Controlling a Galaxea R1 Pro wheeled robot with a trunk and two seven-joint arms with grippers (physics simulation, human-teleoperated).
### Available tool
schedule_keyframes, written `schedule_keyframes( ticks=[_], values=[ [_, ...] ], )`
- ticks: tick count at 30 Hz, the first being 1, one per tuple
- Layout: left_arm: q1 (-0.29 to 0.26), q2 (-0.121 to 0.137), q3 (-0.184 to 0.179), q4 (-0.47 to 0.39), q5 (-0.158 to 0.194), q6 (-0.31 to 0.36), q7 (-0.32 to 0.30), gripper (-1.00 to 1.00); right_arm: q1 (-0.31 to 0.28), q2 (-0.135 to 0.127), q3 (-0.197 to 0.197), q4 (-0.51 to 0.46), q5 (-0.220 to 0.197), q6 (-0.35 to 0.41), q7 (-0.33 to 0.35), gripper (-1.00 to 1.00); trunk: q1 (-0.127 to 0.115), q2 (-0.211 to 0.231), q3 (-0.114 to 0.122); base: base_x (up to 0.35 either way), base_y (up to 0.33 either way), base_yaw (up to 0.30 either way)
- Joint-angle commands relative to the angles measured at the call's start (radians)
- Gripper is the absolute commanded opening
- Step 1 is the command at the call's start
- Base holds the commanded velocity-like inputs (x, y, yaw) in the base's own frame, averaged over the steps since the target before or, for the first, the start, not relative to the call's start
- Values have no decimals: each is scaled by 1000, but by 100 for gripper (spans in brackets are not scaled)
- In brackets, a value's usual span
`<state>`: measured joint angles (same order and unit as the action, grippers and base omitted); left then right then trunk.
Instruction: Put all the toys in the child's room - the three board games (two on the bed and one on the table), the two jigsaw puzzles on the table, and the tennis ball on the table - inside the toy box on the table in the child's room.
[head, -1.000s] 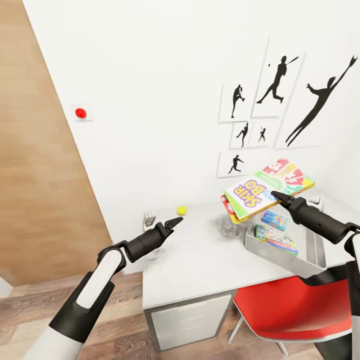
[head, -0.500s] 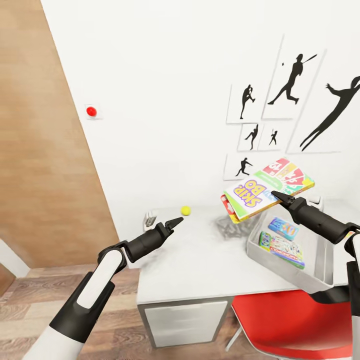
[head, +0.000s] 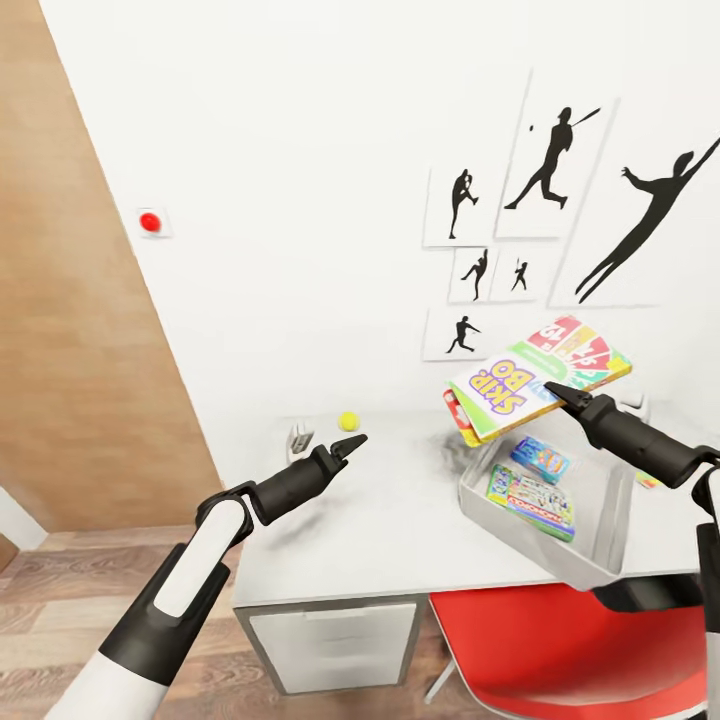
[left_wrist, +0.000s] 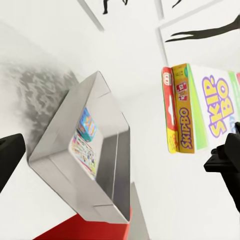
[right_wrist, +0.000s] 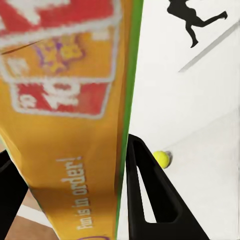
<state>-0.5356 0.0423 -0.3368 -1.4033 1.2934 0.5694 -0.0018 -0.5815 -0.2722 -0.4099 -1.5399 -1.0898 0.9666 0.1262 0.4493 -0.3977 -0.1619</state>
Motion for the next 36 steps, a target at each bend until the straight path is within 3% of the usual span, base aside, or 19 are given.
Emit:
schedule_keyframes(
  ticks=[1,3,7,26,36],
  values=[
    [-1,1,-1,0,3,2,-1,100,-1,-2,-2,0,3,6,12,-100,1,-2,-2,0,-103,2],
    [0,1,-1,0,3,1,-5,100,1,-22,-4,0,-9,18,14,-100,1,-2,-2,0,-55,1],
    [0,0,-1,0,3,2,-2,100,2,-32,-4,0,-15,30,15,-100,1,-2,-2,0,-48,0],
    [-2,-1,-2,-1,2,3,-1,100,5,-39,-7,0,-17,33,16,-100,1,-2,-2,0,-219,-2],
    [-1,-1,-4,-11,1,2,-4,100,5,-39,-7,-2,-17,34,15,-100,1,-2,2,0,-36,-190]
  ],
)
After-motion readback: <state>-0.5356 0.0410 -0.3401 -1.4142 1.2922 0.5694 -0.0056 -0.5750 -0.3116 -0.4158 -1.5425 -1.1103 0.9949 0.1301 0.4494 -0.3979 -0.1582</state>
